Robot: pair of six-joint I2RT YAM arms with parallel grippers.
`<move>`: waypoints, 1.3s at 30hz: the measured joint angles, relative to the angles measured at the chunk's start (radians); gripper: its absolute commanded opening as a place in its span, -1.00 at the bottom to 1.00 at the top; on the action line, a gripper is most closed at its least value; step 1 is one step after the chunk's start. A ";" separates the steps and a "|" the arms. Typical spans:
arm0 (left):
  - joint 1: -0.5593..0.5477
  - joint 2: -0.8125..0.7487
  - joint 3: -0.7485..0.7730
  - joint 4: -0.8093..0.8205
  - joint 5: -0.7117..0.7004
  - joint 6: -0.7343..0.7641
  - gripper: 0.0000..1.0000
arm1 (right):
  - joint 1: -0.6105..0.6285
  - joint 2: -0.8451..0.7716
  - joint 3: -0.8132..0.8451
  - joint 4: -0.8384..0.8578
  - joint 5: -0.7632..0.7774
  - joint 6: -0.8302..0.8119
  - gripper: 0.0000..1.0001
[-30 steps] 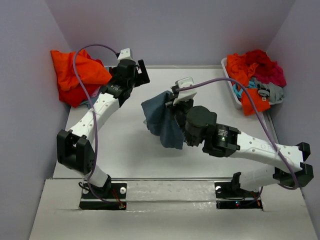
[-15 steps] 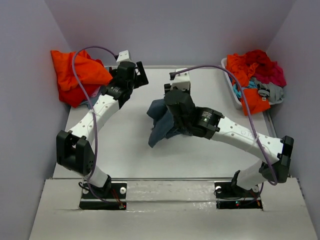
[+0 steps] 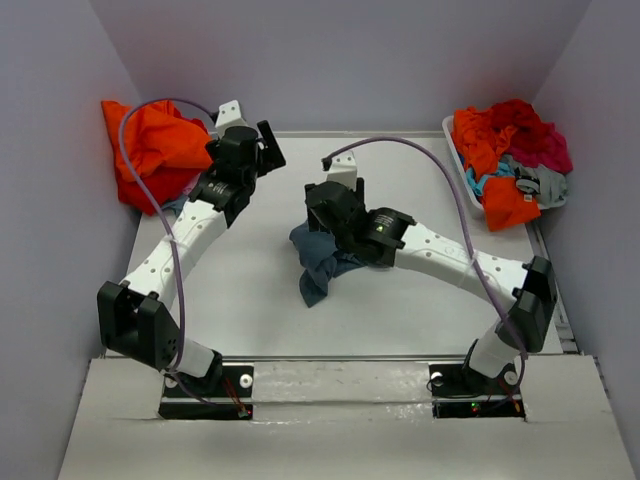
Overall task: Fold and stack the t-shirts
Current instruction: Move the tshirt to the center of the board
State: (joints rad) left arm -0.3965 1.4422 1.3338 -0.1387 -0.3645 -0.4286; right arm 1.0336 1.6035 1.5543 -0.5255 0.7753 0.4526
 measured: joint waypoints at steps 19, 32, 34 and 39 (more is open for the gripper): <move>0.130 0.000 0.000 0.002 0.135 -0.032 0.98 | -0.053 0.213 -0.085 -0.020 -0.278 0.165 -0.25; 0.130 0.000 0.000 0.009 0.146 -0.033 0.98 | -0.053 0.284 -0.067 -0.023 -0.362 0.165 -0.05; 0.130 0.000 0.000 0.010 0.149 -0.034 0.98 | -0.053 0.284 -0.057 -0.023 -0.374 0.165 -0.05; 0.130 0.000 0.000 0.022 0.156 -0.034 0.98 | -0.053 0.284 -0.050 -0.023 -0.402 0.164 -0.22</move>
State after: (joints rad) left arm -0.2661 1.4422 1.3338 -0.1165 -0.2081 -0.4625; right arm 0.9810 1.8877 1.5047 -0.5480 0.3733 0.6167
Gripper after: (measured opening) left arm 0.990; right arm 0.469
